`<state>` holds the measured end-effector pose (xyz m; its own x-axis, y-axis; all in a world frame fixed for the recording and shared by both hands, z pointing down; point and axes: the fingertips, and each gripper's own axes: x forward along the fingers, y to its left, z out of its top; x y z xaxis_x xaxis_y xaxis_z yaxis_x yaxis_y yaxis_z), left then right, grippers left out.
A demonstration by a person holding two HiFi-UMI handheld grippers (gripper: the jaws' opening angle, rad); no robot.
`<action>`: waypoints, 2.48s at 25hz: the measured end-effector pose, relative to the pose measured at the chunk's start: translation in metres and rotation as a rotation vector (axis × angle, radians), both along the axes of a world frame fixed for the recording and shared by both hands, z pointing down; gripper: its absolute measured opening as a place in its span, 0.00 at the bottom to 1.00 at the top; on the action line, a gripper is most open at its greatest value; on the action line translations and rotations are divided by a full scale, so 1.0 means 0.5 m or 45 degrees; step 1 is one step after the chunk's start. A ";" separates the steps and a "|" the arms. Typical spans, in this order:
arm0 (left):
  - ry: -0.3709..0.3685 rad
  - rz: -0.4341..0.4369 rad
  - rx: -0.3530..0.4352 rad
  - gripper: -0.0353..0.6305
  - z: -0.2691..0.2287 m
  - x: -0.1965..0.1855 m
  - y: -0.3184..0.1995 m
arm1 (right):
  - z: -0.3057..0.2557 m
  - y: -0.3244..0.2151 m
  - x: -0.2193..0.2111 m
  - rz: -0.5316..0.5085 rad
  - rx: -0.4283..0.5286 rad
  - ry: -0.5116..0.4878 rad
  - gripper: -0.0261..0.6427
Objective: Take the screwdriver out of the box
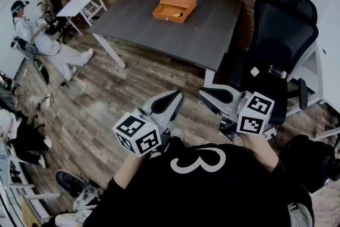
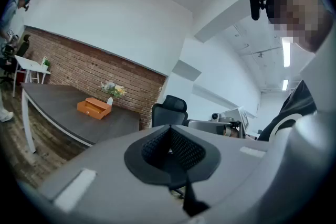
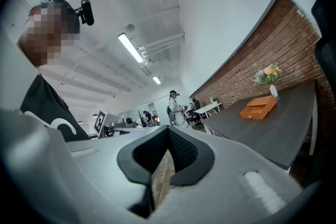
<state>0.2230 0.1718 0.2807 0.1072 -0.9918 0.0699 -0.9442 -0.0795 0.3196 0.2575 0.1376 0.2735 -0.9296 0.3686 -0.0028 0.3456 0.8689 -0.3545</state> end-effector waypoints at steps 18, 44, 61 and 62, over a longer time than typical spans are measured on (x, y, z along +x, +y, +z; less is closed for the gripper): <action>0.084 -0.008 -0.092 0.08 0.058 -0.103 -0.033 | 0.057 -0.046 -0.098 0.057 -0.081 0.081 0.04; 0.105 0.116 -0.137 0.08 0.095 -0.558 -0.150 | 0.084 -0.154 -0.530 0.208 -0.057 0.172 0.04; 0.056 0.136 -0.194 0.08 0.117 -0.697 -0.344 | 0.099 -0.360 -0.668 0.257 -0.105 0.159 0.04; 0.060 0.135 -0.200 0.08 0.121 -0.711 -0.362 | 0.102 -0.378 -0.681 0.257 -0.108 0.163 0.04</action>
<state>-0.1325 -0.0094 0.3411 0.2176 -0.9520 0.2153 -0.9169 -0.1238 0.3794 -0.0829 -0.0514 0.3247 -0.9791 0.1788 0.0966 0.1156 0.8810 -0.4588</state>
